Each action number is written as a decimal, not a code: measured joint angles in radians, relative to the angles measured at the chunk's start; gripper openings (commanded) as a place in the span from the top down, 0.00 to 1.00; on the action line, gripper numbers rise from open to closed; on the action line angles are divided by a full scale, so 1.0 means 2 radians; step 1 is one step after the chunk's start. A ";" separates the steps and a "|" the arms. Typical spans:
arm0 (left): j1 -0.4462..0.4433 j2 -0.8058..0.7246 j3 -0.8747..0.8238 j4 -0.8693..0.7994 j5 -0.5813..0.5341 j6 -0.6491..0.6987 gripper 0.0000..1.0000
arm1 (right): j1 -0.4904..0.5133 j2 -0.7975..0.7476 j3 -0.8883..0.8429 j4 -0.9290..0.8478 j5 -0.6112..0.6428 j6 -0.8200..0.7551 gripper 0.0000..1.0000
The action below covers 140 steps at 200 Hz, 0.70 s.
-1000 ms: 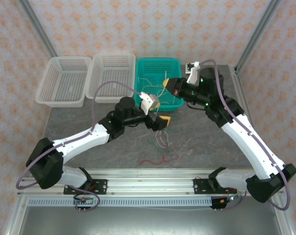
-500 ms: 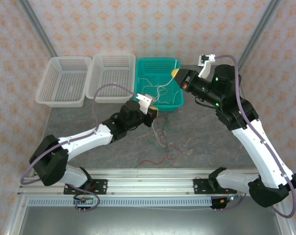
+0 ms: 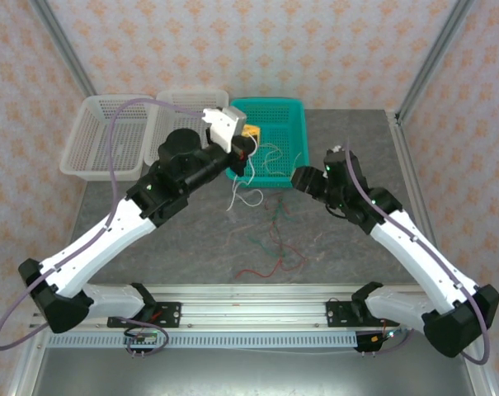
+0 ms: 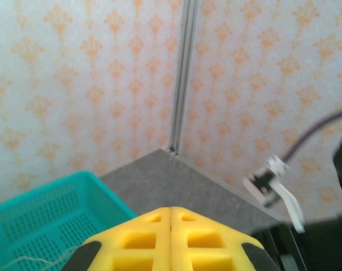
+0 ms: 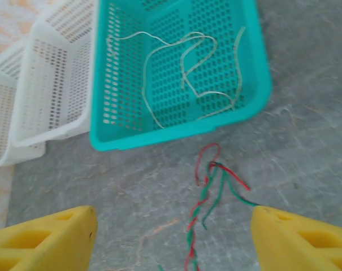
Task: Untangle the cables
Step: Place the cable into the container.
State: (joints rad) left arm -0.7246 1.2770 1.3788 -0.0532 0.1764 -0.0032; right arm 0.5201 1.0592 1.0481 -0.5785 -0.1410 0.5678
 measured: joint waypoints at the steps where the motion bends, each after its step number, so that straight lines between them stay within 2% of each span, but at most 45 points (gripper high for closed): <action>1: 0.000 0.003 0.004 0.000 -0.001 0.002 1.00 | 0.000 -0.001 -0.001 0.000 0.000 0.000 0.27; 52: 0.045 0.138 0.124 -0.004 -0.002 0.038 1.00 | -0.011 -0.110 -0.079 0.010 0.028 0.051 0.26; 94: 0.086 0.241 0.244 -0.011 -0.001 0.063 1.00 | -0.012 -0.134 -0.104 0.008 0.035 0.071 0.26; 135: 0.112 0.316 0.301 -0.011 -0.001 0.068 1.00 | -0.012 -0.145 -0.106 0.003 0.039 0.079 0.26; 140: 0.113 0.327 0.304 -0.010 -0.001 0.067 0.95 | -0.012 -0.146 -0.106 0.003 0.040 0.080 0.26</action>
State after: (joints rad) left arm -0.4988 1.9308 1.9862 -0.0738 0.1749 0.1310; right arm 0.4961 0.7677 0.8368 -0.5732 -0.0616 0.7269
